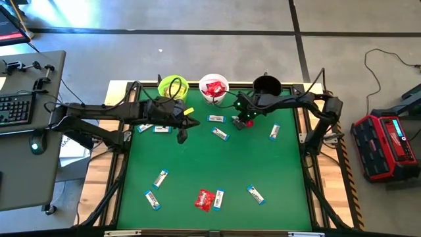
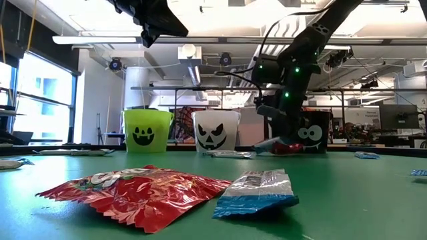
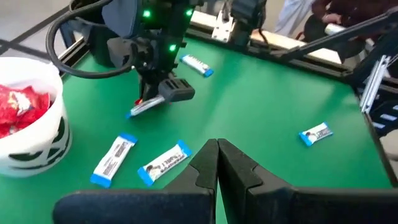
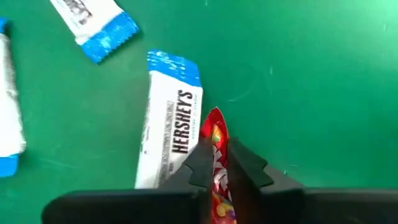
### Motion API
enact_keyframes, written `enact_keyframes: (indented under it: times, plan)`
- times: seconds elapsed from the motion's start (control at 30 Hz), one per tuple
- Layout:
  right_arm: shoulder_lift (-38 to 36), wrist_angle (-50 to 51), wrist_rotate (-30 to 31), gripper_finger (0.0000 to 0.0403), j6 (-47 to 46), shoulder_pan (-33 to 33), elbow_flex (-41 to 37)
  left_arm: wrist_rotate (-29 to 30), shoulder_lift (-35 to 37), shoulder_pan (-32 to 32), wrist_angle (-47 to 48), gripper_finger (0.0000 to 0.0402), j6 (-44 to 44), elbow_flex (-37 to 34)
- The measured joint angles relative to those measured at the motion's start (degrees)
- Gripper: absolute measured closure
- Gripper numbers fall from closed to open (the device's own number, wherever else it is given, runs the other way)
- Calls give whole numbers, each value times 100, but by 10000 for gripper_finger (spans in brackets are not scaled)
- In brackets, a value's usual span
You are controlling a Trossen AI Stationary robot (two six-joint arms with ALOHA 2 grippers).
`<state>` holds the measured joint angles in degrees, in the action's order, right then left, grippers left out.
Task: Sort candy by brand, put in halloween buckets
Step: Put the red candy into the white bucket
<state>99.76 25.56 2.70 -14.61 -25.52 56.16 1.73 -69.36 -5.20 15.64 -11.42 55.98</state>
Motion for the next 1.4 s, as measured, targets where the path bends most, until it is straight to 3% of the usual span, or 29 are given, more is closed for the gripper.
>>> enact_keyframes:
  times: [0.33, 0.7, 1.1, 1.23, 1.4]
  plan:
    - [-363, 226, -205, 403, -336, 137, 0, -441, 309, -4, -1833, 401, -663, -1126]
    - [-1196, 474, -223, 402, -782, 427, 0, -401, 757, -10, -1860, 401, -643, -1219]
    - [-1638, -422, -187, 401, -1122, 656, 2, -338, 813, -15, -1916, 401, -774, -1219]
    - [-1511, -87, -294, 369, -998, 639, 2, -339, 813, -15, -1863, 402, -754, -1219]
    - [-1301, 165, -435, 281, -122, 746, 2, -340, 813, -14, -1795, 402, -754, -1219]
